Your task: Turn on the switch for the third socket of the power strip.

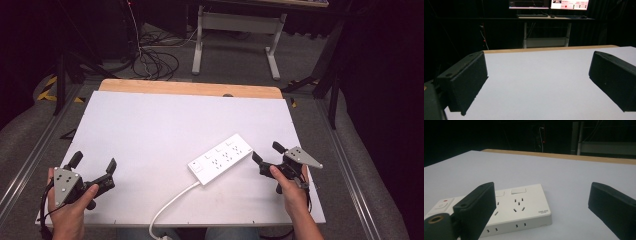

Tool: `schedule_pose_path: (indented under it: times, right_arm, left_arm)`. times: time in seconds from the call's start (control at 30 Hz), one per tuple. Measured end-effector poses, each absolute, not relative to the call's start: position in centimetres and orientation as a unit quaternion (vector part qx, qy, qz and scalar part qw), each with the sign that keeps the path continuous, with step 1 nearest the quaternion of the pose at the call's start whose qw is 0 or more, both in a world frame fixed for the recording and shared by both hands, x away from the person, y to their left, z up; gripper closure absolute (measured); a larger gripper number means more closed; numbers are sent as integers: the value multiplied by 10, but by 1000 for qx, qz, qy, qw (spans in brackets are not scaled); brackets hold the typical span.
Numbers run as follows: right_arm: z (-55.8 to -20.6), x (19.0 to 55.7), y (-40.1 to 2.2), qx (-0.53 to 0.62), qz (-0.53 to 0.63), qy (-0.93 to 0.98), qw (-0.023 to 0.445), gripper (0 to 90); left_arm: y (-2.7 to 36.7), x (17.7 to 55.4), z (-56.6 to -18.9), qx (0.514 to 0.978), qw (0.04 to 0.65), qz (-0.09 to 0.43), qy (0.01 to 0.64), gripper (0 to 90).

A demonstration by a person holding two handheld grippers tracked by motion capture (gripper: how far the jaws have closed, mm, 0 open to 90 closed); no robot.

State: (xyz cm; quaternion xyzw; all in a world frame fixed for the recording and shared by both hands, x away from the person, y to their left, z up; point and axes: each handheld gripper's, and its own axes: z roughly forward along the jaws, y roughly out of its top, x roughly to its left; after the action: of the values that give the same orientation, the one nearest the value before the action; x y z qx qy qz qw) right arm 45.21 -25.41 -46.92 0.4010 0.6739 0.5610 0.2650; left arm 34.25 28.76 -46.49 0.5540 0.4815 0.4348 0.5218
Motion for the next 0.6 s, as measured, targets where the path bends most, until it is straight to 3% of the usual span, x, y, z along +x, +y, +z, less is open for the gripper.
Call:
schedule_pose_path:
  times: [0.27,0.6]
  right_arm:
    - [-469,450,-256,398,562,673,270,83]
    - [-467,448,-257,392,562,674,277,182]
  left_arm:
    - [286,345,-465,556,524,432,480,24]
    - [286,346,-465,555,524,430,481,22]
